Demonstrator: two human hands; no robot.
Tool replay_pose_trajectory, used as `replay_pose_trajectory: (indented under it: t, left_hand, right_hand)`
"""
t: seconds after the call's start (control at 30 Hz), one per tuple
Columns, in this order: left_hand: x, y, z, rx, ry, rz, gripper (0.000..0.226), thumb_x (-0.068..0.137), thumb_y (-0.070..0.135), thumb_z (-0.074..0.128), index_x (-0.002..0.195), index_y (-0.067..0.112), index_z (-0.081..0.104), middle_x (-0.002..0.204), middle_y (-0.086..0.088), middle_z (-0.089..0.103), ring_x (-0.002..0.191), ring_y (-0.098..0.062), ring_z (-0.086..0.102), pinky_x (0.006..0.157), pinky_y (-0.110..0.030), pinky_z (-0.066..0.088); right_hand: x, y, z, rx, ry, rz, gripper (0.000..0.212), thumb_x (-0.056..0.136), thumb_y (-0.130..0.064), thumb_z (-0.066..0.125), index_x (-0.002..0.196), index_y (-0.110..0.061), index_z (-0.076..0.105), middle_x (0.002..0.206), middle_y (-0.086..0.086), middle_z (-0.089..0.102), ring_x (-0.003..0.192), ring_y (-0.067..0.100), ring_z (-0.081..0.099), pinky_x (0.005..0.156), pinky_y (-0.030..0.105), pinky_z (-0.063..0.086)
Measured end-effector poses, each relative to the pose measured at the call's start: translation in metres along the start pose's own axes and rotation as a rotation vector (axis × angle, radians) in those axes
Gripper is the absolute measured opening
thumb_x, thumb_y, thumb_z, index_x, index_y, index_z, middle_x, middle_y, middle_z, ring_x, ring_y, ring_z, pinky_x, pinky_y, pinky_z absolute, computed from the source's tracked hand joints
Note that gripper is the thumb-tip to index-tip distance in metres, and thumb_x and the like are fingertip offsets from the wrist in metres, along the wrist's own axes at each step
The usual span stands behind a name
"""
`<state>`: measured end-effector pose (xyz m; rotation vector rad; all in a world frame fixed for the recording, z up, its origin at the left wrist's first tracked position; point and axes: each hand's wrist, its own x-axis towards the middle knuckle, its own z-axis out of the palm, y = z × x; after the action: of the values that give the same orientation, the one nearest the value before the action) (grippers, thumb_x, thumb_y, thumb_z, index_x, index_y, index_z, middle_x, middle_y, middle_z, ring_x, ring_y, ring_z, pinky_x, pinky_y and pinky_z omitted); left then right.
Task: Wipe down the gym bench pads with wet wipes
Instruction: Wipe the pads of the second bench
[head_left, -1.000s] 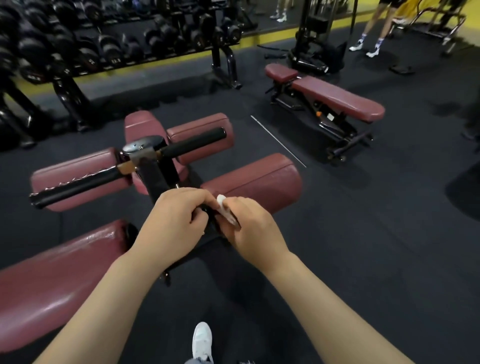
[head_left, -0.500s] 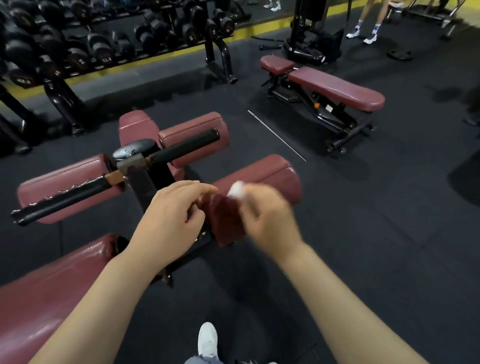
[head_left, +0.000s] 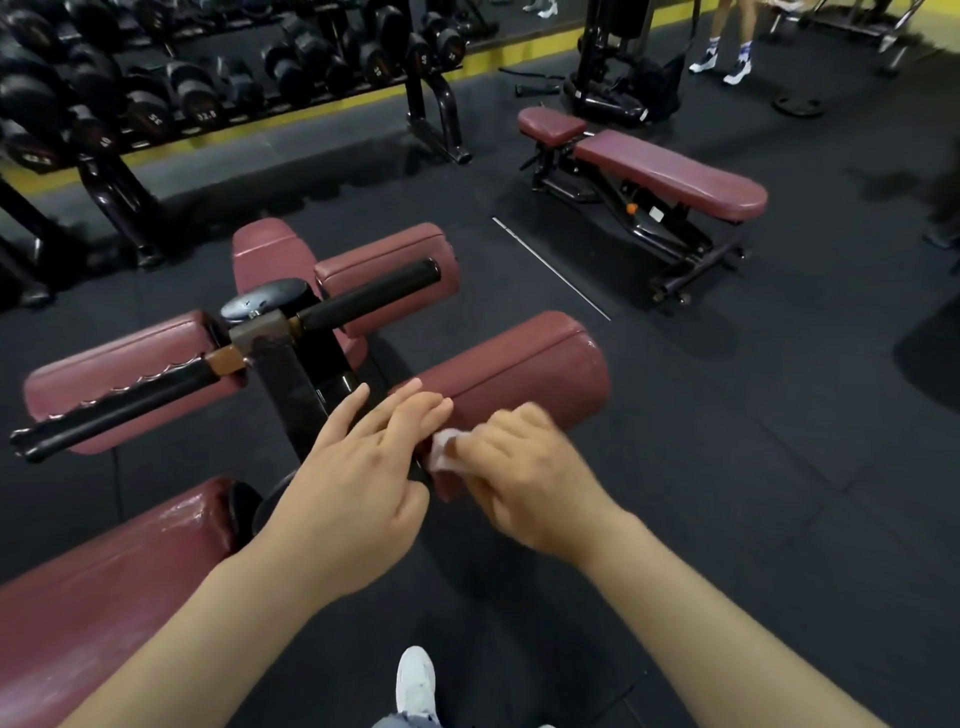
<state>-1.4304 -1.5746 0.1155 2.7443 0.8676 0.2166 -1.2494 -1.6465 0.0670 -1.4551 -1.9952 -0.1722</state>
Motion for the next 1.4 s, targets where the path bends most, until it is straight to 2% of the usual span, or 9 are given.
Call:
replay_pose_trajectory:
  t: [0.2,0.37,0.43,0.57,0.77,0.97,1.13,1.3,1.4]
  left_hand:
    - [0.029,-0.014,-0.011,-0.285,-0.009,-0.147,0.057,0.081,0.028,0.023,0.136,0.022,0.039,0.144,0.018,0.05,0.115,0.033,0.014,0.114,-0.01,-0.002]
    - [0.044,-0.027,-0.024,-0.427,-0.093,-0.251,0.035,0.102,0.028,0.033,0.134,0.024,0.048,0.134,0.017,0.057,0.123,0.003,0.043,0.106,-0.017,0.027]
    - [0.047,-0.032,-0.026,-0.446,-0.131,-0.276,0.034,0.103,0.036,0.037,0.133,0.028,0.05,0.134,0.014,0.057,0.123,-0.003,0.047,0.105,-0.021,0.032]
    - [0.055,-0.044,-0.028,-0.471,-0.173,-0.32,0.03,0.101,0.044,0.04,0.124,0.035,0.055,0.124,0.018,0.061,0.12,-0.005,0.051,0.1,-0.025,0.035]
    - [0.07,-0.055,-0.02,-0.391,-0.262,-0.332,0.034,0.102,0.037,0.033,0.123,0.027,0.058,0.131,0.006,0.06,0.121,-0.013,0.052,0.109,-0.036,0.034]
    - [0.051,-0.055,-0.025,-0.515,-0.124,-0.278,0.041,0.095,0.045,0.031,0.129,0.038,0.054,0.131,0.023,0.058,0.126,-0.003,0.048,0.113,-0.032,0.031]
    - [0.045,-0.044,-0.023,-0.571,-0.135,-0.225,0.043,0.091,0.045,0.03,0.121,0.036,0.06,0.123,0.024,0.062,0.124,-0.001,0.051,0.115,-0.03,0.029]
    - [0.064,-0.052,-0.026,-0.488,-0.21,-0.313,0.042,0.096,0.04,0.03,0.122,0.03,0.061,0.13,0.012,0.061,0.127,-0.009,0.051,0.114,-0.035,0.032]
    - [0.065,-0.05,-0.028,-0.413,-0.192,-0.259,0.046,0.094,0.045,0.026,0.123,0.032,0.06,0.132,0.016,0.058,0.129,-0.012,0.047,0.116,-0.039,0.028]
  right_hand:
    - [0.013,0.041,-0.039,-0.299,0.3,0.769,0.008,0.088,-0.011,0.061,0.093,-0.011,0.067,0.075,0.009,0.063,0.074,0.037,0.058,0.072,0.043,0.039]
    - [0.024,-0.023,0.001,-0.091,-0.047,-0.039,0.022,0.08,-0.007,0.064,0.099,-0.017,0.071,0.074,-0.001,0.061,0.067,0.026,0.052,0.064,0.036,0.034]
    - [0.029,0.003,-0.012,-0.145,0.009,0.101,0.021,0.08,-0.008,0.064,0.096,-0.017,0.073,0.074,0.004,0.065,0.067,0.031,0.056,0.062,0.039,0.039]
    - [0.027,0.049,-0.044,-0.289,0.271,0.849,0.012,0.091,-0.015,0.061,0.082,-0.007,0.063,0.072,0.014,0.061,0.075,0.041,0.056,0.072,0.046,0.041]
    - [0.033,-0.022,0.001,-0.09,-0.048,-0.017,0.024,0.08,-0.007,0.057,0.1,-0.02,0.063,0.076,-0.002,0.063,0.069,0.025,0.05,0.064,0.036,0.035]
    - [0.024,0.052,-0.046,-0.377,0.223,0.755,0.01,0.09,-0.016,0.062,0.09,-0.009,0.069,0.075,0.016,0.064,0.077,0.04,0.059,0.073,0.045,0.04]
    - [0.014,-0.014,-0.002,-0.129,-0.011,0.053,0.036,0.074,-0.002,0.057,0.106,-0.02,0.061,0.078,-0.001,0.064,0.069,0.025,0.051,0.065,0.037,0.036]
    - [0.016,0.043,-0.042,-0.337,0.271,0.764,0.007,0.087,-0.012,0.065,0.091,-0.008,0.07,0.071,0.013,0.062,0.073,0.039,0.058,0.071,0.045,0.04]
    - [0.029,0.009,-0.014,-0.256,0.099,0.366,0.018,0.085,-0.01,0.059,0.096,-0.016,0.072,0.075,0.005,0.064,0.071,0.032,0.056,0.066,0.042,0.04]
